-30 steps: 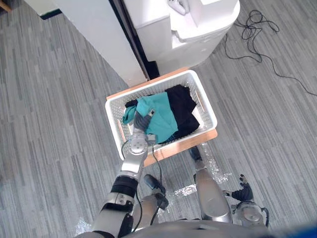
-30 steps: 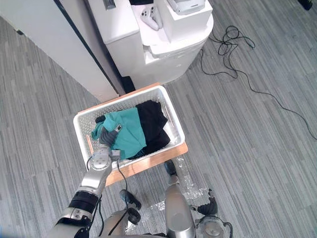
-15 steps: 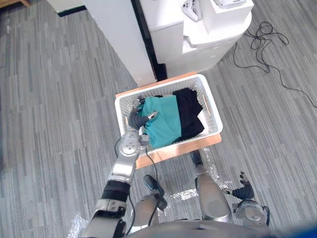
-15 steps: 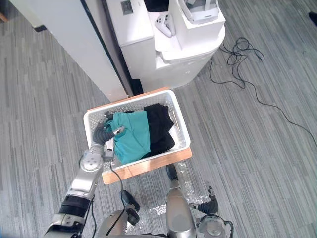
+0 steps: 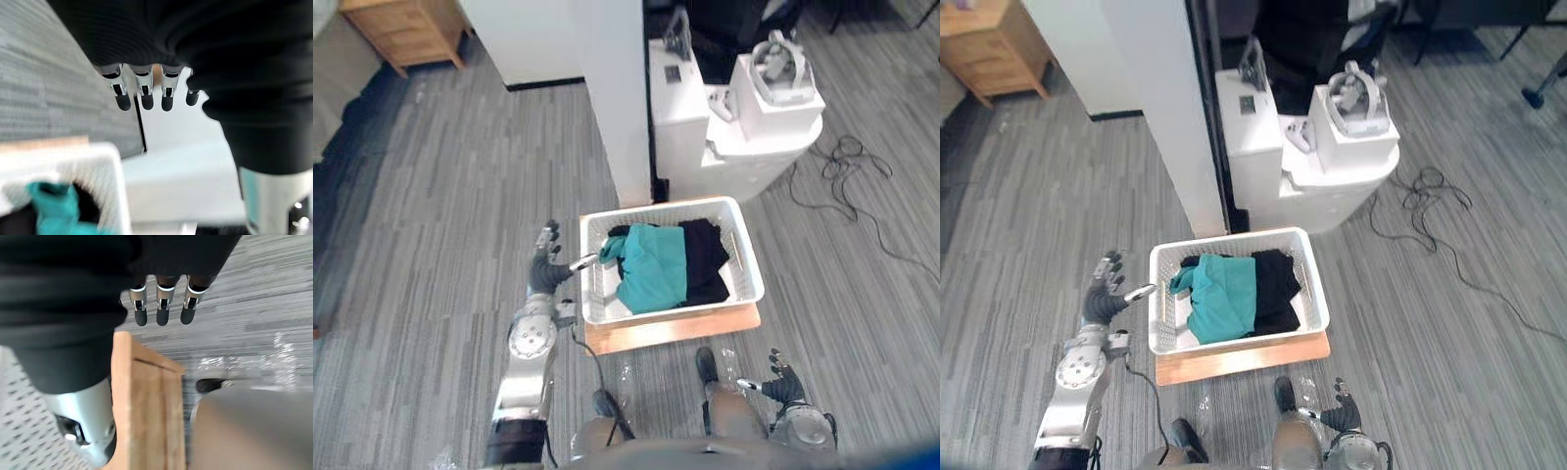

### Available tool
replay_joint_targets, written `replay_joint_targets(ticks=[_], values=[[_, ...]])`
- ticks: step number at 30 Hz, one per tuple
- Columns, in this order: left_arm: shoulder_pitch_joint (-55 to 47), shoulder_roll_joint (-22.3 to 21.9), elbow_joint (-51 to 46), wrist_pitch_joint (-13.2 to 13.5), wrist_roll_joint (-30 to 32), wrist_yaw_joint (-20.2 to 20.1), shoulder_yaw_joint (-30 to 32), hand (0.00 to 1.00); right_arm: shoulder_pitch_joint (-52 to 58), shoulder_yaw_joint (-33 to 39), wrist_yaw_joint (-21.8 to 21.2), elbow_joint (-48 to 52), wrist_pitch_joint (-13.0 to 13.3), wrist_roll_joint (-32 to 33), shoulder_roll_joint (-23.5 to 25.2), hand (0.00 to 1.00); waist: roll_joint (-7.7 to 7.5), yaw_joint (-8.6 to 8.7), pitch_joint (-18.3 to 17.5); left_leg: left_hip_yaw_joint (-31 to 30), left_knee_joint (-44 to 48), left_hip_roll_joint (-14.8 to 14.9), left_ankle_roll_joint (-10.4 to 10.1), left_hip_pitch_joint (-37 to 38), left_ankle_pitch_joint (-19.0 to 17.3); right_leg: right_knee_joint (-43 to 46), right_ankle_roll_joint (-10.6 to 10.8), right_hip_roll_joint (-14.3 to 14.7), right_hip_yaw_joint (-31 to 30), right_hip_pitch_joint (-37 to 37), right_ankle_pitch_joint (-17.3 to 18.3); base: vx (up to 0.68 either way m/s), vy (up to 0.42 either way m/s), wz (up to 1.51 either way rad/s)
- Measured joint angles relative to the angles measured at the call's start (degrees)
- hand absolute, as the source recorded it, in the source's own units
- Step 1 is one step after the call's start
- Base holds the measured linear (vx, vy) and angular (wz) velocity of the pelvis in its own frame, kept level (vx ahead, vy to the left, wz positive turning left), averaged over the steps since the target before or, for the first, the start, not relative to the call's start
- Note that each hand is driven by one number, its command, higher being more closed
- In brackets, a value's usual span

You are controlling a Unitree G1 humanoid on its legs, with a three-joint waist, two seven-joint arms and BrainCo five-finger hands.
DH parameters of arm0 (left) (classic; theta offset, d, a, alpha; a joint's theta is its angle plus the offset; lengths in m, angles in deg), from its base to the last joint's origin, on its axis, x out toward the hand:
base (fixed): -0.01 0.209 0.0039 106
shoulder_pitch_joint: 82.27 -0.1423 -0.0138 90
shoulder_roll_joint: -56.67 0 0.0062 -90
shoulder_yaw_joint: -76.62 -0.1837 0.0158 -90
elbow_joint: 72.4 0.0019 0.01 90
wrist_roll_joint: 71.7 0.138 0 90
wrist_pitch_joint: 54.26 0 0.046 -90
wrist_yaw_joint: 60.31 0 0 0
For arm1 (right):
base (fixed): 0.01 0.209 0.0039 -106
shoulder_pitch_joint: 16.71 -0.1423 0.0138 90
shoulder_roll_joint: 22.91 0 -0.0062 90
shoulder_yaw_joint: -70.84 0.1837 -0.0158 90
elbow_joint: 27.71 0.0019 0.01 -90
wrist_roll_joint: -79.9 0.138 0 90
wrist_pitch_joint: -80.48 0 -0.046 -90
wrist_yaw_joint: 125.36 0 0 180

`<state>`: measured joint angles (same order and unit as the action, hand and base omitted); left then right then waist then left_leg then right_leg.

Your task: Tidy the bed and pick cloth on bed and put in laundry

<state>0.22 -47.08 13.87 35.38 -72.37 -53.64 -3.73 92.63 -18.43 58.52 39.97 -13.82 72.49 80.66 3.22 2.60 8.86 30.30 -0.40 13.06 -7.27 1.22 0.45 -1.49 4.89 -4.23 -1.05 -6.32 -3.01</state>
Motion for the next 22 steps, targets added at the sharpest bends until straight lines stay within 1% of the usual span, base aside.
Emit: replay_joint_targets(ticks=[4,6,8,9,10,11,13,14,15,17,19,20,22], values=[[-4.2,-1.81,0.05,0.11,-5.24,2.0,3.81,0.0,0.76,-1.79,-1.19,0.84,-0.27,0.43,1.59,0.0,0.16,-0.94,-2.01,-2.45,-1.61,-0.15,-0.14,1.21,0.9,0.04,-0.07,-0.13,2.55,2.19,0.9,0.0,-0.015,0.38],[-6.77,-2.07,0.18,0.11,-7.44,2.56,4.78,0.0,1.07,-2.5,-1.38,0.86,-0.32,0.44,2.26,0.0,-0.24,-1.71,-2.7,-3.43,-1.73,-0.14,-0.14,1.88,0.96,0.1,0.0,-0.18,3.66,3.49,1.56,0.01,-0.01,0.33],[-8.68,-2.71,2.62,0.24,-9.51,2.48,5.53,0.0,0.86,-3.12,-1.45,0.44,-0.52,0.43,2.01,0.0,-0.6,-2.63,-4.2,-4.84,-2.16,-0.28,-0.16,1.8,1.2,0.1,-0.1,-0.48,5.04,4.15,1.87,0.02,-0.01,0.31],[-8.7,-3.14,5.15,0.54,-9.55,2.41,5.84,0.0,0.21,-3.15,-1.45,-0.65,-0.52,0.47,1.68,0.0,-0.64,-2.88,-4.45,-5.27,-2.6,-0.5,-0.09,1.85,1.4,0.01,-0.06,-0.62,5.45,4.59,1.94,0.01,0.001,0.38],[-8.69,-3.24,9.64,0.59,-9.7,2.29,6.03,0.0,-1.69,-2.81,-1.4,-3.68,-0.46,0.54,1.15,0.0,-0.66,-3.04,-4.83,-6.23,-2.88,-0.83,0.11,1.98,1.67,-0.25,-0.01,-0.95,6.61,5.35,2.0,0.02,0.012,0.38],[-8.43,-3.26,13.87,0.49,-9.92,1.61,5.87,0.0,-3.27,-1.9,-1.33,-7.24,-0.64,1.07,0.88,0.0,-0.85,-2.99,-5.44,-6.73,-3.68,-1.14,0.17,2.61,2.06,-0.56,0.0,-1.12,7.12,5.93,2.0,0.03,0.015,0.37],[-8.42,-3.27,22.2,0.19,-9.9,-0.17,5.63,0.0,-5.66,-0.24,-1.05,-12.12,-0.97,1.7,0.72,0.0,-1.19,-3.55,-5.74,-7.38,-4.7,-1.54,0.21,3.71,2.44,-0.74,0.08,-1.38,7.79,7.18,2.13,0.03,0.016,0.21],[-8.47,-3.24,27.41,-0.09,-9.8,-0.6,5.69,0.0,-6.31,0.77,-0.97,-13.39,-0.94,1.76,0.66,0.0,-1.35,-3.72,-5.94,-7.43,-4.83,-1.73,0.22,3.93,2.43,-0.84,0.22,-1.58,7.86,7.49,2.26,0.02,0.019,0.12],[-8.45,-3.24,30.62,-0.36,-9.57,-0.96,5.82,0.0,-6.45,1.25,-0.93,-13.85,-0.92,2.0,0.73,0.0,-1.39,-3.67,-6.1,-7.5,-5.01,-1.96,0.24,3.97,2.45,-0.94,0.26,-1.71,7.94,7.55,2.29,0.01,0.018,0.05],[-8.17,-3.2,40.73,-0.64,-8.34,-1.73,6.42,0.0,-7.31,3.13,-0.92,-17.94,-0.89,2.75,0.89,0.0,-1.66,-3.64,-6.45,-7.52,-5.13,-2.16,0.29,4.21,2.42,-1.43,0.32,-1.92,7.97,7.97,2.26,0.0,0.0,0.0],[-7.77,-3.19,47.51,-0.82,-5.86,-1.74,7.62,0.0,-7.94,4.74,-0.86,-21.12,-0.87,2.79,0.94,0.0,-1.77,-3.59,-6.5,-7.45,-5.15,-2.21,0.23,4.61,2.35,-1.68,0.33,-1.9,7.92,8.4,2.26,0.02,0.004,-0.01],[-7.31,-3.15,51.05,-1.07,-4.67,-1.78,9.39,0.0,-8.22,5.96,-0.8,-22.75,-0.88,3.06,0.97,0.0,-1.79,-3.56,-6.52,-7.41,-5.15,-2.23,0.09,5.04,2.24,-1.83,0.34,-1.79,7.91,8.87,2.27,0.03,0.004,-0.03],[-7.11,-2.83,53.84,-1.56,-2.52,-1.58,11.34,0.0,-8.8,7.31,-0.68,-24.19,-0.73,3.89,0.92,0.0,-1.63,-3.58,-6.43,-7.21,-5.16,-2.2,-0.01,5.57,2.17,-1.85,0.29,-1.54,7.65,9.02,2.3,0.01,0.001,-0.05]])
